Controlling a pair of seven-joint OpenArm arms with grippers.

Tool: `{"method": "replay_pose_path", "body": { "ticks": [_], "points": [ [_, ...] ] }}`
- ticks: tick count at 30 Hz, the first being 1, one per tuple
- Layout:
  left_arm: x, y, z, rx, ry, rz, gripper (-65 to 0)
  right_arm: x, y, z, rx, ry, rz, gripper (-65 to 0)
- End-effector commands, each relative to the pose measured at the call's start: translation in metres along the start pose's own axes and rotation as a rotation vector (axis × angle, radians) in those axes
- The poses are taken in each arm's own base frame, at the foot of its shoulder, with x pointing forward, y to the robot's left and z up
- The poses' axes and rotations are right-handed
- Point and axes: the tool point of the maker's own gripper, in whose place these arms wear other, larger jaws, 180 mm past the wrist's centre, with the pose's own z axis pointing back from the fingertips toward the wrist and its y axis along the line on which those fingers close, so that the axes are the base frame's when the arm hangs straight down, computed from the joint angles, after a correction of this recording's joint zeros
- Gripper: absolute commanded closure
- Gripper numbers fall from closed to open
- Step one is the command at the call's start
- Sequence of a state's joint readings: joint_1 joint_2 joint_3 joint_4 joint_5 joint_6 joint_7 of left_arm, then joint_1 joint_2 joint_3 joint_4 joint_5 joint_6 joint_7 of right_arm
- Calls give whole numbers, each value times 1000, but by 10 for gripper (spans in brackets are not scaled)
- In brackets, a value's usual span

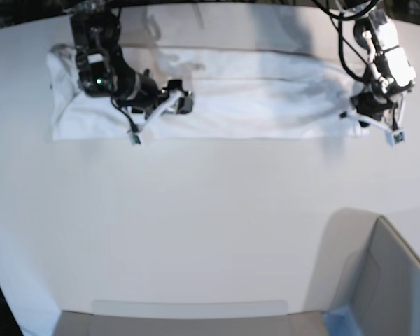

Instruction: Layout the t-shirt on the table in an organized manner, then fold the t-shirt properly

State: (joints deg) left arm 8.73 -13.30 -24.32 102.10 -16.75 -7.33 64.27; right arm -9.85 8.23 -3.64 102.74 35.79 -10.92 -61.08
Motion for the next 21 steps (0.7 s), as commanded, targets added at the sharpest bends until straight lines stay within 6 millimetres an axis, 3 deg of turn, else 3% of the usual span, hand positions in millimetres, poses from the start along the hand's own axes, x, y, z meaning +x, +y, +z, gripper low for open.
{"method": "replay_pose_path", "body": {
  "ticks": [1, 7, 12, 21],
  "points": [
    [12, 0, 3, -2, -40, -8, -223, 8, 3, 3, 8, -26, 15, -291],
    [16, -22, 0, -45, -61, -87, -259, 8, 3, 3, 8, -26, 13, -291],
    [18, -23, 0, -48, -75, -91, -260, 7, 3, 3, 8, -23, 14, -291],
    [17, 2, -8, 36, -50, -146, -293, 7, 3, 3, 8, -23, 14, -291]
  ]
}}
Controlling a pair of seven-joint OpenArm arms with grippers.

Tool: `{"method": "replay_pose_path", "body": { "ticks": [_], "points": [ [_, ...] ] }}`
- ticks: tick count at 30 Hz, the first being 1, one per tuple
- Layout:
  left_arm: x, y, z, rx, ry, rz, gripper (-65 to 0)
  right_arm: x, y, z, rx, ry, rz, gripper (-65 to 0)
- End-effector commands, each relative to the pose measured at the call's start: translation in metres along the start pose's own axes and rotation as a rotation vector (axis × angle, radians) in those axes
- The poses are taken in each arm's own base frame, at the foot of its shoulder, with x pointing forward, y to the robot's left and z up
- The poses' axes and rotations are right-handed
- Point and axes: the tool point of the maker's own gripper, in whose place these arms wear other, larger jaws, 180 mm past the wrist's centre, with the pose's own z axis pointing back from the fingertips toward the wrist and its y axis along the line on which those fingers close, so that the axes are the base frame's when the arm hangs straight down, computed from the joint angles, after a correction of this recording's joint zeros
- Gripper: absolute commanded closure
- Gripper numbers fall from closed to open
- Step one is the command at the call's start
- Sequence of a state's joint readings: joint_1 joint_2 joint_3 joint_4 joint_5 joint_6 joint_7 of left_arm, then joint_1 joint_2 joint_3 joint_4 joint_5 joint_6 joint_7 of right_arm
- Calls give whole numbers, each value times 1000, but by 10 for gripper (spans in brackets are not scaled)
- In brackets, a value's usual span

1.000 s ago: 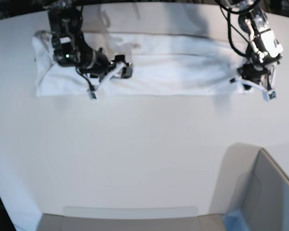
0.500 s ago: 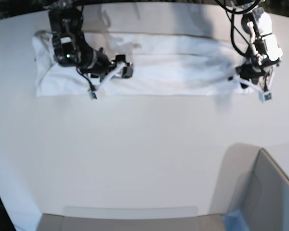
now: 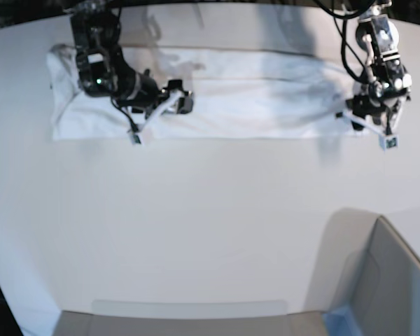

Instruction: Layout the t-shirt on the table in an organized manner, then fold the t-shirt properly

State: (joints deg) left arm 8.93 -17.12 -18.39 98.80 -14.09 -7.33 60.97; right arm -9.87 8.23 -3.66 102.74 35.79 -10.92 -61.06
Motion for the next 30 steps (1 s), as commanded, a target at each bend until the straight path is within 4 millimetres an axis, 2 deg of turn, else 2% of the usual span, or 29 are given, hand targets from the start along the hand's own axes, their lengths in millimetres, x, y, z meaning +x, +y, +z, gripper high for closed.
{"method": "replay_pose_path", "body": {
  "ticks": [1, 4, 14, 19, 22, 25, 30],
  "points": [
    [12, 10, 2, 38, -39, -24, -293, 7, 2, 3, 7, -24, 13, -291],
    [4, 7, -6, 41, -10, -54, -292, 7, 2, 3, 7, -24, 13, -291],
    [7, 2, -7, 31, -25, -80, -287, 7, 2, 3, 6, -25, 12, -291],
    [1, 4, -10, 33, -7, -77, -191, 7, 2, 3, 6, -24, 11, -291],
    [-5, 9, -16, 43, 19, -65, -97, 7, 2, 3, 6, -24, 11, -291],
    [8, 7, -18, 41, -3, -51, -18, 7, 2, 3, 6, -24, 11, -291],
    [17, 12, -17, 51, -20, -54, -11, 3, 1, 3, 4, -18, 8, -291]
  ]
}}
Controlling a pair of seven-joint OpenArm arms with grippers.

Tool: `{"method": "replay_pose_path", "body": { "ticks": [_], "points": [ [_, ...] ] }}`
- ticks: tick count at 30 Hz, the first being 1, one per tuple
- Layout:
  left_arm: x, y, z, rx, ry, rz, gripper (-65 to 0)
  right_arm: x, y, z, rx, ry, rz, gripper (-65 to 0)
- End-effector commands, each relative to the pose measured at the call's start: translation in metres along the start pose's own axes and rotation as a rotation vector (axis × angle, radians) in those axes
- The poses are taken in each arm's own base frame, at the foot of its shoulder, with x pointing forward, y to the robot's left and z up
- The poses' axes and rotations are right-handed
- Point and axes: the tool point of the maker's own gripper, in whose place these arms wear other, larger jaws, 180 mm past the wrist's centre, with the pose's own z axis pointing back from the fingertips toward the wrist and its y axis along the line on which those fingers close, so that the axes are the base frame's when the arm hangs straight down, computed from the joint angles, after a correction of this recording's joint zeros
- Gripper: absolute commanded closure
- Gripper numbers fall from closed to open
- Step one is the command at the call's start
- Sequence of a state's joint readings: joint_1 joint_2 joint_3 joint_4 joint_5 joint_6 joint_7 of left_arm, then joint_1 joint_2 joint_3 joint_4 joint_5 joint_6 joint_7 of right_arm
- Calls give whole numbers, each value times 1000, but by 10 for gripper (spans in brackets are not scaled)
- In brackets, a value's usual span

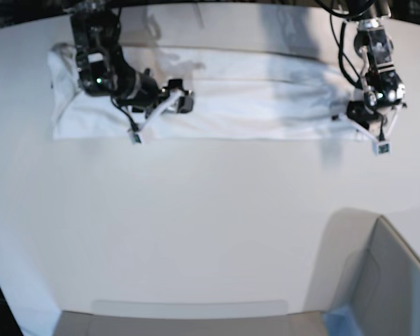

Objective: Layout the t-shirt on the table in an organized manner, then fold the t-shirt properly
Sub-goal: 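Slide the left gripper along the strip's end, smoothing the fabric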

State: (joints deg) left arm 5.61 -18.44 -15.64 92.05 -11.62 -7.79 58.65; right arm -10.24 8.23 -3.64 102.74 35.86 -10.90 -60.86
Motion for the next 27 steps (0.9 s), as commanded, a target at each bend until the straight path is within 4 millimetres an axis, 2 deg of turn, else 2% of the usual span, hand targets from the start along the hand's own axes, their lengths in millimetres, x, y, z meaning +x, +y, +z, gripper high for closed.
{"method": "replay_pose_path", "body": {
  "ticks": [1, 13, 16, 20, 27],
  "points": [
    [16, 14, 5, 38, -43, -8, -11, 5, 1, 3, 4, -18, 11, -291],
    [32, 19, 7, 48, -75, -12, -11, 4, 1, 3, 2, -17, 8, -291],
    [47, 17, 8, 44, -105, -2, -11, 2, 0, 3, 2, -13, 6, -291],
    [55, 15, 6, 40, -114, 8, -11, 0, -1, 3, 0, -9, 4, -291],
    [53, 31, -6, 68, -73, 13, -32, -2, -1, 3, 0, -5, 2, -291]
  ]
}}
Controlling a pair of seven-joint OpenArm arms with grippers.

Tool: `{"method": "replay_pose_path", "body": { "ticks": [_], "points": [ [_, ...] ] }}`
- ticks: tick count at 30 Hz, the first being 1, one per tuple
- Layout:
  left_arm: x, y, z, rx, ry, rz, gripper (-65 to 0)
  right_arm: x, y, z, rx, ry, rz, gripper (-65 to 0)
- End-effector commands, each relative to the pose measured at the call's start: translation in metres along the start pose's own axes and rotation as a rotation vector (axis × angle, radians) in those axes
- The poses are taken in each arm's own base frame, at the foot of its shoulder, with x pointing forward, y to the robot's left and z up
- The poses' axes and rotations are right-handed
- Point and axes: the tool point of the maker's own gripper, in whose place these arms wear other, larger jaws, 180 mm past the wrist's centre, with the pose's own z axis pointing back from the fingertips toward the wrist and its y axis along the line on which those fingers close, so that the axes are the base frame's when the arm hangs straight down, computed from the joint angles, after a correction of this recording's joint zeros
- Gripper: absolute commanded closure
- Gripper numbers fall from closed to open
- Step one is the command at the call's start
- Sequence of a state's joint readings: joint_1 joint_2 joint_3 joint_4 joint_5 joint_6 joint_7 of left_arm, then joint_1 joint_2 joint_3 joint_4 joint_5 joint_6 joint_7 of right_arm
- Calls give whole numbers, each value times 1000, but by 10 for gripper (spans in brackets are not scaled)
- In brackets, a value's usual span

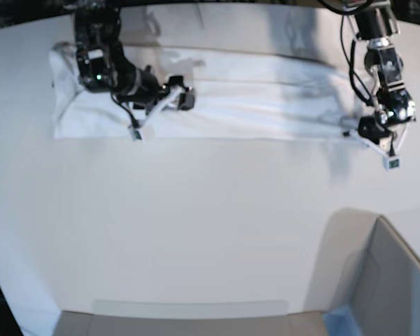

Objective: Layout the t-shirt on the table in an organized manner, then fold the t-shirt properly
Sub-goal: 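Slide the left gripper along the strip's end, smoothing the fabric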

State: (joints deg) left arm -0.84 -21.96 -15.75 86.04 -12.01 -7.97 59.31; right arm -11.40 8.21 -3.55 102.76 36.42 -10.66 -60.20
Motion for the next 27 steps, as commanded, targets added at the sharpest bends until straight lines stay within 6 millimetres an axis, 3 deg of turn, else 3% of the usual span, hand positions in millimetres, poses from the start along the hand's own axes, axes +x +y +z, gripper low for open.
{"method": "replay_pose_path", "body": {
  "ticks": [1, 5, 9, 14, 17, 22, 27],
  "points": [
    [21, 11, 6, 38, -63, -4, -48, 4, -1, 3, -8, -10, 14, -291],
    [22, 11, 7, 37, -67, -4, -174, 4, -1, 3, -8, -10, 14, -291],
    [41, 11, 21, 38, -136, -1, -271, 5, -1, 3, -8, -11, 15, -291],
    [62, 44, 45, 94, -223, 91, -278, 4, -1, 3, -8, -10, 14, -291],
    [72, 50, 58, 107, -269, 98, -279, 5, -2, 3, -9, -9, 13, -291],
    [42, 48, 55, 96, -192, 56, -281, 3, -17, -1, -42, 15, 8, -291],
    [15, 20, 51, -79, -113, 42, -281, 4, -24, 1, -58, 17, 18, -291]
  ]
}}
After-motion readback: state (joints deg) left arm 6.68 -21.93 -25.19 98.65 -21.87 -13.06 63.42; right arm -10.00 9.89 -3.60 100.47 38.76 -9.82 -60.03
